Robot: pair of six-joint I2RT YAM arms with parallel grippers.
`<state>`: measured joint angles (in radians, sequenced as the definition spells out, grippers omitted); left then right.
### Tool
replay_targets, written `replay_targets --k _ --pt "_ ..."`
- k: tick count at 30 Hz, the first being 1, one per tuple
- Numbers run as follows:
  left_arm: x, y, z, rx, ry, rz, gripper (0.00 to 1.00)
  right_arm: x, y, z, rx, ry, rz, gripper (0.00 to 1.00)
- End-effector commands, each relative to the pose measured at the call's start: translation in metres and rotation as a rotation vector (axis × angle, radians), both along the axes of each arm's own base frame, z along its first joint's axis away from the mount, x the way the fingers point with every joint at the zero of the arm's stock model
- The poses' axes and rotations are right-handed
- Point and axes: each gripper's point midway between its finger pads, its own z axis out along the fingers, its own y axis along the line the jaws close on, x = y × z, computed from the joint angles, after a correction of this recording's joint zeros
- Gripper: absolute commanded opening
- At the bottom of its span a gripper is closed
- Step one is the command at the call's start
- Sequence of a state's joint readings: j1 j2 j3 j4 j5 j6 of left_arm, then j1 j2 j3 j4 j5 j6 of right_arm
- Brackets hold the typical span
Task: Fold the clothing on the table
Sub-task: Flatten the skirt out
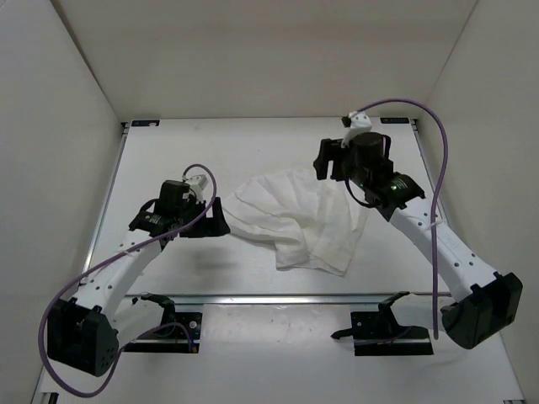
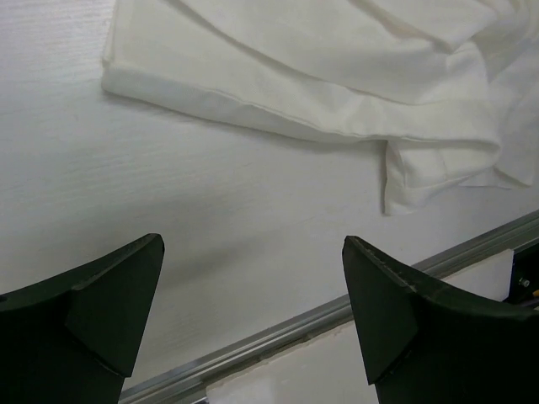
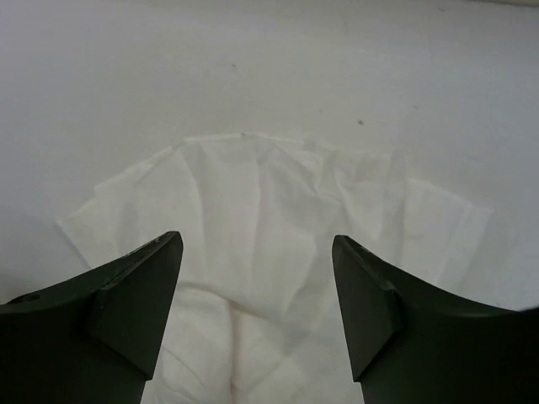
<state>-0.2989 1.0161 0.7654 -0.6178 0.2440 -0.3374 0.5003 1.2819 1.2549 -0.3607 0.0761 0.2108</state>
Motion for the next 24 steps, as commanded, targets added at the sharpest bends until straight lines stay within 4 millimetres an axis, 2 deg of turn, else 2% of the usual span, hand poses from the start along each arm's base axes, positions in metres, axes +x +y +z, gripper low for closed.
replay_targets --k 1,2,5,6,9,10,12,17,18,20,22,24 --pt "0.002 0.001 -0.017 0.039 0.064 0.012 0.99 -0.009 -0.03 -0.053 -0.049 0.115 -0.105 0.7" --pt "0.002 0.002 -0.021 0.027 0.081 0.015 0.99 -0.019 -0.035 -0.062 -0.071 0.143 -0.092 0.71" --pt "0.003 -0.008 -0.014 -0.037 0.037 -0.021 0.98 -0.045 -0.034 -0.097 -0.074 0.242 -0.011 0.71" --pt "0.005 -0.012 -0.01 -0.047 0.017 -0.021 0.98 -0.051 -0.026 -0.096 -0.061 0.224 0.04 0.7" --pt "0.005 -0.028 0.003 -0.112 -0.043 -0.071 0.99 -0.08 -0.012 -0.129 -0.096 0.256 0.121 0.69" --pt "0.008 -0.032 0.008 -0.13 -0.068 -0.084 0.98 -0.086 -0.008 -0.132 -0.086 0.268 0.145 0.68" --pt "0.008 -0.04 0.014 -0.158 -0.088 -0.107 0.98 -0.099 -0.005 -0.156 -0.074 0.326 0.191 0.62" --pt "0.01 -0.044 0.013 -0.192 -0.097 -0.103 0.99 -0.123 0.02 -0.186 -0.07 0.394 0.323 0.62" --pt "0.01 -0.043 0.015 -0.194 -0.098 -0.102 0.93 -0.134 0.032 -0.193 -0.05 0.409 0.384 0.62" --pt "0.01 -0.041 0.015 -0.198 -0.102 -0.096 0.93 -0.139 0.038 -0.196 -0.025 0.416 0.413 0.61" --pt "0.01 -0.04 0.014 -0.209 -0.101 -0.094 0.98 -0.142 0.048 -0.2 0.0 0.418 0.456 0.6" --pt "0.013 -0.036 0.019 -0.217 -0.119 -0.078 0.98 -0.148 0.057 -0.209 -0.013 0.447 0.488 0.59"
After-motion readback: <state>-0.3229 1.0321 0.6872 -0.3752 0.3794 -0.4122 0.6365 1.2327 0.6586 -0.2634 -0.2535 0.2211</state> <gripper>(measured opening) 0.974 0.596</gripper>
